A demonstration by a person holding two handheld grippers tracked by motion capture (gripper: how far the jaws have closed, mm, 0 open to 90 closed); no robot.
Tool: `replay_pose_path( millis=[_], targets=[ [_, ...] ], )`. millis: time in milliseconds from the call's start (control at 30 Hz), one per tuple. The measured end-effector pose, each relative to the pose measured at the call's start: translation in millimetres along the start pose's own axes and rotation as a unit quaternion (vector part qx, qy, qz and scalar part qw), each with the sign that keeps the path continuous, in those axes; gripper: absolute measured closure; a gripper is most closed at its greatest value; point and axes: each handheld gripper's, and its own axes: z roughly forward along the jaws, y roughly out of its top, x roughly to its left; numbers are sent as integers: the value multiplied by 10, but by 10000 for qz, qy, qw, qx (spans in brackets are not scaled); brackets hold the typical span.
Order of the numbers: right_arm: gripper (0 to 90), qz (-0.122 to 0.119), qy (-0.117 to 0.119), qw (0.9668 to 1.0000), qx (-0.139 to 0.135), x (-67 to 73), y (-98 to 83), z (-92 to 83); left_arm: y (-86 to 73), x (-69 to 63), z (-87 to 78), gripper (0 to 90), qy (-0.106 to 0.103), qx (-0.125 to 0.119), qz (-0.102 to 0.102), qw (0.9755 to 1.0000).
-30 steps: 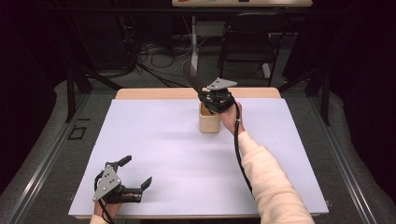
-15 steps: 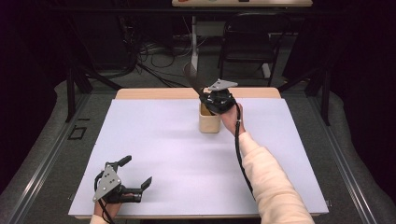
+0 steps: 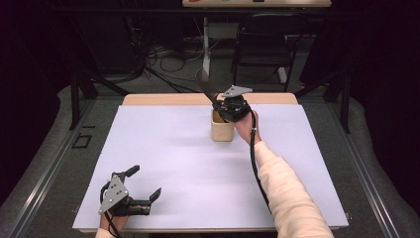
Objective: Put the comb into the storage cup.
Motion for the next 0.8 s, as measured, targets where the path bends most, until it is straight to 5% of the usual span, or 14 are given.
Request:
replay_pose_path(
  millis=[800],
  targets=[
    [718, 30, 93, 9997, 229, -10, -86, 46, 0, -2, 1, 7, 8, 11, 2, 10000]
  ],
)
